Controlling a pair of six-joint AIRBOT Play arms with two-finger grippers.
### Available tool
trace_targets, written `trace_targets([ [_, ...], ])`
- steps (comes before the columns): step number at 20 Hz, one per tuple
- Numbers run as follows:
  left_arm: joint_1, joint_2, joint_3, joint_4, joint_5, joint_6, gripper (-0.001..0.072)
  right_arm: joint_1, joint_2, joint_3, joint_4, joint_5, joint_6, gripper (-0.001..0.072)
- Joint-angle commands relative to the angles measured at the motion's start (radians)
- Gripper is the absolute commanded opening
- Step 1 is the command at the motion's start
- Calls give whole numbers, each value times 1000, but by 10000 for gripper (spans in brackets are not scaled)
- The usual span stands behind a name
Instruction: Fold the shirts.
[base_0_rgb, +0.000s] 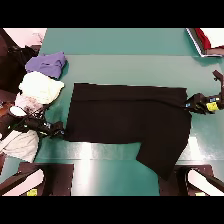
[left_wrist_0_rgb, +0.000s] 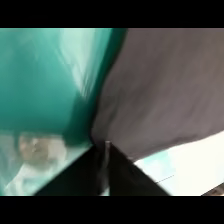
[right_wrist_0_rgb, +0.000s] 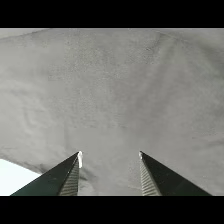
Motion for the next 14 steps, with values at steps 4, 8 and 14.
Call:
trace_targets([
  [4, 0, 1, 42, -82, -10, 46, 26, -2, 86, -152, -314, 73, 125, 434],
  [8, 0, 1, 111, -83, -3, 46, 26, -2, 196, -356, -409, 127, 162, 495],
  [14, 0, 1, 125, -83, -1, 64, 27, -1, 220, -515, -397, 95, 195, 448],
])
